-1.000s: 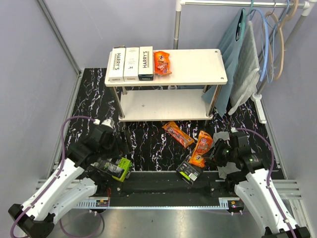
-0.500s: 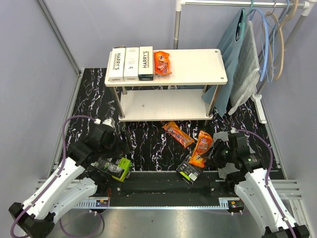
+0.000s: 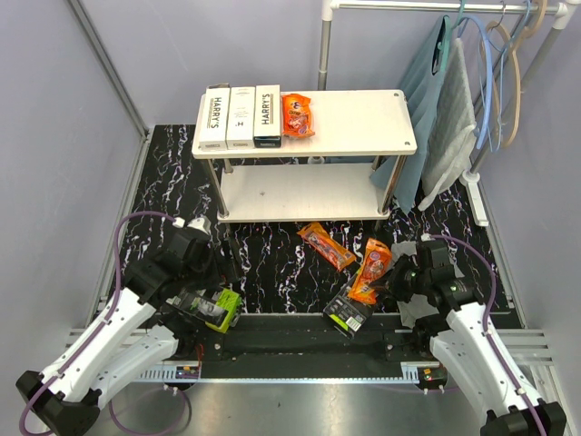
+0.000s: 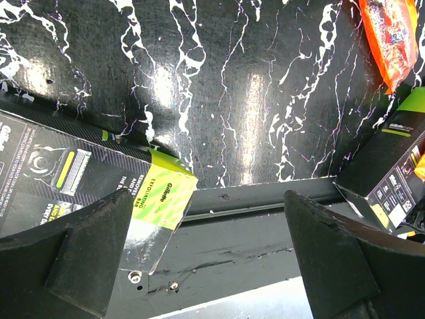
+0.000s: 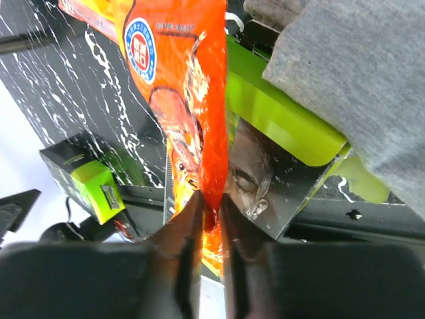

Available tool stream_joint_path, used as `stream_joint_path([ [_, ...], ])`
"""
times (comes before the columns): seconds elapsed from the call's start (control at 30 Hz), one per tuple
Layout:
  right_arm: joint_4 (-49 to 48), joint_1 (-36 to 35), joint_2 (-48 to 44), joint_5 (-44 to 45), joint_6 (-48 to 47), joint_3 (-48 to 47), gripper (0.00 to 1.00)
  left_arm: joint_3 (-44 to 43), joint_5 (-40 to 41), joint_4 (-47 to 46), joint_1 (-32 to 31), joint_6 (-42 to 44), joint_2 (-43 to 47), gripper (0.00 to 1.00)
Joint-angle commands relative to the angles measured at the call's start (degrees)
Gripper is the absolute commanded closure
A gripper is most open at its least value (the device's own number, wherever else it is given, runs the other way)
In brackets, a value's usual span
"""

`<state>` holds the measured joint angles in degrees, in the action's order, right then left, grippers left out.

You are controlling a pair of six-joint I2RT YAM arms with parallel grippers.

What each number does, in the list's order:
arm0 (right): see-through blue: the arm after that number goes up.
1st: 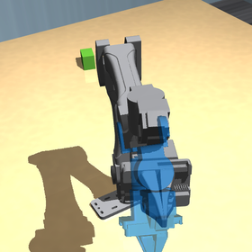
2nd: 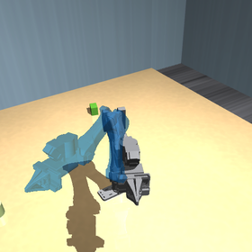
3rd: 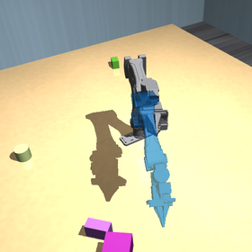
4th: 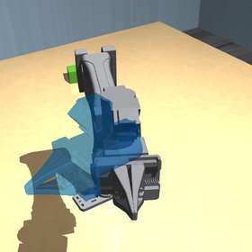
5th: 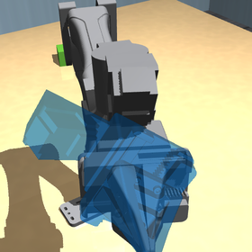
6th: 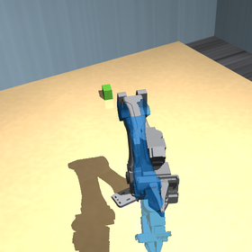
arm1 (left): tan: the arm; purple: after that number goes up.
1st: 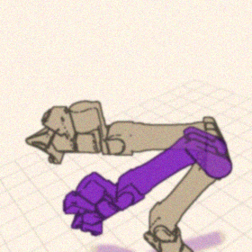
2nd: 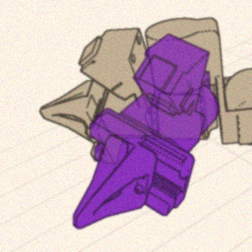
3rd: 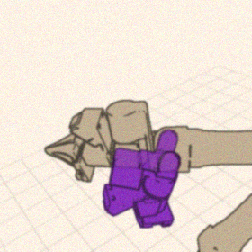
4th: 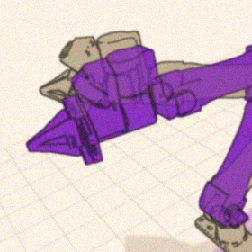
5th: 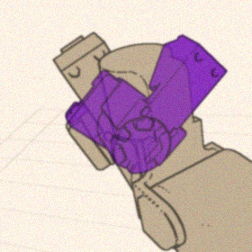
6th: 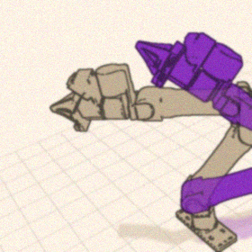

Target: Place and organize the shaving razors onto the shelf

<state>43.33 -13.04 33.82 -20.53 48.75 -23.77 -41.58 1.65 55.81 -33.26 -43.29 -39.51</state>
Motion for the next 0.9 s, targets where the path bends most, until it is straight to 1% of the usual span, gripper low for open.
stream_joint_path([
  [0.0,-1.94,-0.32,0.37,-0.47,-0.94,0.74,0.91,0.27,-1.21,-2.2,0.12,1.1,-0.31,0.01],
  [0.03,-1.76,-0.32,0.37,-0.73,-1.29,0.83,0.96,0.19,-1.21,-2.2,0.12,1.1,-0.48,0.01],
  [0.17,-0.44,-0.32,-0.86,-0.91,-2.26,0.3,1.0,0.1,-1.12,-2.2,0.12,1.19,-0.57,0.01],
  [0.47,2.28,-0.32,-0.16,-0.73,-4.54,-3.56,1.0,0.19,-1.21,-2.29,0.12,1.28,-0.66,0.01],
  [0.7,4.3,-0.32,2.56,-0.12,-7.0,-10.84,1.0,0.1,-1.21,-2.38,0.12,1.36,-0.84,0.01],
  [0.87,3.6,-0.41,6.07,0.06,-7.79,-15.33,1.0,0.1,-1.3,-2.37,0.12,1.36,-0.84,0.01],
])
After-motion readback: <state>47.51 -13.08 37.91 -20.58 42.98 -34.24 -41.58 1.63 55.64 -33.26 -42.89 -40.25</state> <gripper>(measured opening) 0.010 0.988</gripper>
